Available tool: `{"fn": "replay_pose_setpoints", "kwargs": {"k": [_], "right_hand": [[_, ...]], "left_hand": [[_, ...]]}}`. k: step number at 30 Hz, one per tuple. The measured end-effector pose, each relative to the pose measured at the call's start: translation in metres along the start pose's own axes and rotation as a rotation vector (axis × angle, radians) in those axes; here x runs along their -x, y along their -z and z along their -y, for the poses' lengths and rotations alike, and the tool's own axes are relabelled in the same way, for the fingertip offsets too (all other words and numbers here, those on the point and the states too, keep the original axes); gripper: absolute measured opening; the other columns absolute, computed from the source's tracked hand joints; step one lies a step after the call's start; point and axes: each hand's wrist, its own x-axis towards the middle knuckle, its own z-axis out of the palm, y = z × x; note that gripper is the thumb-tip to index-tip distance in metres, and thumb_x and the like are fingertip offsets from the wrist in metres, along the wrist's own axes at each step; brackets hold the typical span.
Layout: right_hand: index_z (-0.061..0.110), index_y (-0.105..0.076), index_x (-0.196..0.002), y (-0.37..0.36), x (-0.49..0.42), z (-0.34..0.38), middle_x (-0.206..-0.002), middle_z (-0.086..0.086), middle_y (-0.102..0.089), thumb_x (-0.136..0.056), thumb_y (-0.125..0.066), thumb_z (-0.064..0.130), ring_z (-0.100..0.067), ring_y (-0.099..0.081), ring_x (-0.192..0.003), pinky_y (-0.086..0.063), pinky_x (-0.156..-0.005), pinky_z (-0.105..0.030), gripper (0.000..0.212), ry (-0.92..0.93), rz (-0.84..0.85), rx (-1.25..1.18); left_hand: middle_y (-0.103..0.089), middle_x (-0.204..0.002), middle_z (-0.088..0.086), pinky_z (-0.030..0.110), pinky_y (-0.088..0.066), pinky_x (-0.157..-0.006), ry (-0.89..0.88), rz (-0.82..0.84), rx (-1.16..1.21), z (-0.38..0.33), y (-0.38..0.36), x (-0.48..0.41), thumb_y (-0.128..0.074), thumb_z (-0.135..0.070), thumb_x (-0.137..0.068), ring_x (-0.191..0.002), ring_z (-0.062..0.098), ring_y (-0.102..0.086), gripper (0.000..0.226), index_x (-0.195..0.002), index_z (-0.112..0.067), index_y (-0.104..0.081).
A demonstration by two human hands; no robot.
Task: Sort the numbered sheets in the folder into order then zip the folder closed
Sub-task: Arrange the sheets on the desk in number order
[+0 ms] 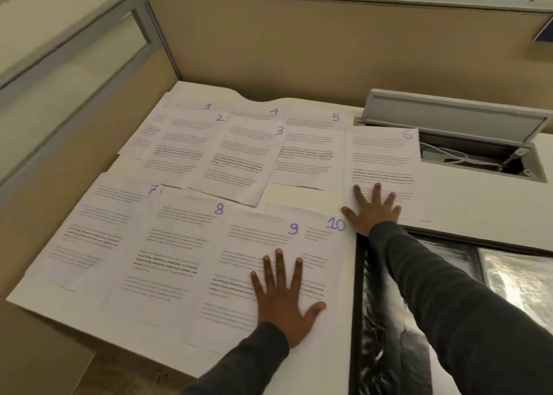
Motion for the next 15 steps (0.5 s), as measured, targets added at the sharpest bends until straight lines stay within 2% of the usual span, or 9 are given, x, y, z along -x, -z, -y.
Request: {"fn": "replay_pose_setpoints", "kwargs": {"k": [3,6,10,13,15], "right_hand": [[0.041,0.004,-0.159,0.001,-0.003,-0.003,-0.167,-0.009,0.018,-0.093,-0.03,0.076,-0.051,0.009,-0.15,-0.006,-0.12,-0.064,0.081,-0.065,-0.023,-0.007],[0.033,-0.003,-0.16,0.002,-0.002,0.0,-0.167,-0.014,0.013,-0.093,-0.033,0.074,-0.051,0.006,-0.15,-0.006,-0.121,-0.063,0.084,-0.085,-0.099,-0.003],[0.027,-0.006,-0.161,0.001,-0.004,0.035,-0.169,-0.01,0.009,-0.096,-0.036,0.069,-0.041,0.005,-0.154,-0.006,-0.122,-0.058,0.083,0.128,-0.231,0.031],[0.029,-0.004,-0.162,-0.004,-0.011,0.08,-0.169,-0.004,0.011,-0.097,-0.033,0.068,-0.034,0.006,-0.155,-0.005,-0.124,-0.056,0.081,0.32,-0.212,0.073],[0.033,0.0,-0.161,-0.008,-0.015,0.107,-0.169,-0.002,0.013,-0.097,-0.029,0.07,-0.033,0.008,-0.155,-0.003,-0.124,-0.056,0.079,0.365,-0.164,0.102]], "left_hand": [[0.001,-0.163,0.019,0.066,-0.009,-0.109,-0.046,-0.034,0.02,0.001,-0.001,-0.003,-0.026,-0.086,-0.081,-0.148,0.043,-0.004,0.098,-0.157,-0.025,-0.014],[0.011,-0.163,0.014,0.061,-0.004,-0.112,-0.033,-0.078,0.042,0.016,0.007,-0.013,-0.023,-0.08,-0.087,-0.15,0.038,0.005,0.092,-0.157,-0.025,-0.001],[0.029,-0.159,0.009,0.057,0.008,-0.117,0.076,-0.083,0.09,0.053,0.033,-0.045,-0.016,-0.074,-0.088,-0.148,0.033,0.021,0.087,-0.154,-0.028,0.017],[0.031,-0.158,0.01,0.056,0.008,-0.119,0.137,-0.088,0.06,0.082,0.055,-0.083,-0.006,-0.076,-0.083,-0.147,0.033,0.023,0.09,-0.153,-0.024,0.018],[0.03,-0.158,0.01,0.055,0.006,-0.119,0.151,-0.089,0.021,0.098,0.067,-0.109,-0.004,-0.077,-0.082,-0.147,0.034,0.021,0.091,-0.153,-0.024,0.017]]}}
